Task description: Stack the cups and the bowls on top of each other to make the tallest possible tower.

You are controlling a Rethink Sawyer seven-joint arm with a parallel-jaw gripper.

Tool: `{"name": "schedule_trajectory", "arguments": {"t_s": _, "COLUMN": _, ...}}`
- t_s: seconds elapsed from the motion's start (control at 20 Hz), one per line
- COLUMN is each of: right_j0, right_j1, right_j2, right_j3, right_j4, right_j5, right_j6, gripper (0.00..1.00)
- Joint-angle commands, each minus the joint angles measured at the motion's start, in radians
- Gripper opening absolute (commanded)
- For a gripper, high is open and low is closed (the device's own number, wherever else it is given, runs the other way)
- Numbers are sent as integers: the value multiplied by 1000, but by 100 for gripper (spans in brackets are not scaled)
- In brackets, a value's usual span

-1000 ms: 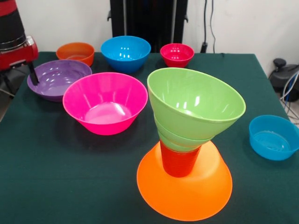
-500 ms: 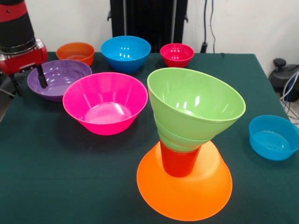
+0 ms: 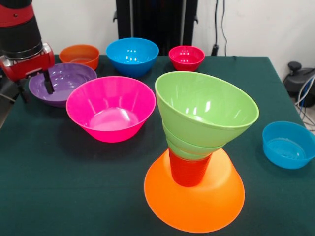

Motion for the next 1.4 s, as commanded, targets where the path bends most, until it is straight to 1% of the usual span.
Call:
{"name": "schedule_trajectory", "arguments": {"t_s": 0.05, "right_j0": 82, "right_j1": 30, "right_j2": -104, "right_j3": -41, "right_j4": -98, "right_j5": 38, "right_j6": -128, "gripper": 100}}
{"name": "schedule_trajectory", "arguments": {"t_s": 0.2, "right_j0": 101, "right_j1": 36, "right_j2": -131, "right_j3": -53, "right_j4": -116, "right_j5": 65, "right_j6": -131, "gripper": 100}}
{"name": "schedule_trajectory", "arguments": {"t_s": 0.6, "right_j0": 136, "right_j1": 55, "right_j2": -166, "right_j3": -88, "right_j4": -100, "right_j5": 90, "right_j6": -135, "gripper": 100}}
{"name": "schedule_trajectory", "arguments": {"t_s": 0.8, "right_j0": 163, "right_j1": 70, "right_j2": -199, "right_j3": -110, "right_j4": -119, "right_j5": 82, "right_j6": -119, "gripper": 100}}
{"name": "schedule_trajectory", "arguments": {"t_s": 0.9, "right_j0": 173, "right_j1": 76, "right_j2": -207, "right_j3": -118, "right_j4": -117, "right_j5": 80, "right_j6": -115, "gripper": 100}}
{"name": "schedule_trajectory", "arguments": {"t_s": 1.3, "right_j0": 189, "right_j1": 83, "right_j2": -229, "right_j3": -128, "right_j4": -101, "right_j5": 51, "right_j6": -105, "gripper": 100}}
{"name": "schedule_trajectory", "arguments": {"t_s": 1.4, "right_j0": 180, "right_j1": 82, "right_j2": -228, "right_j3": -122, "right_j4": -91, "right_j5": 38, "right_j6": -114, "gripper": 100}}
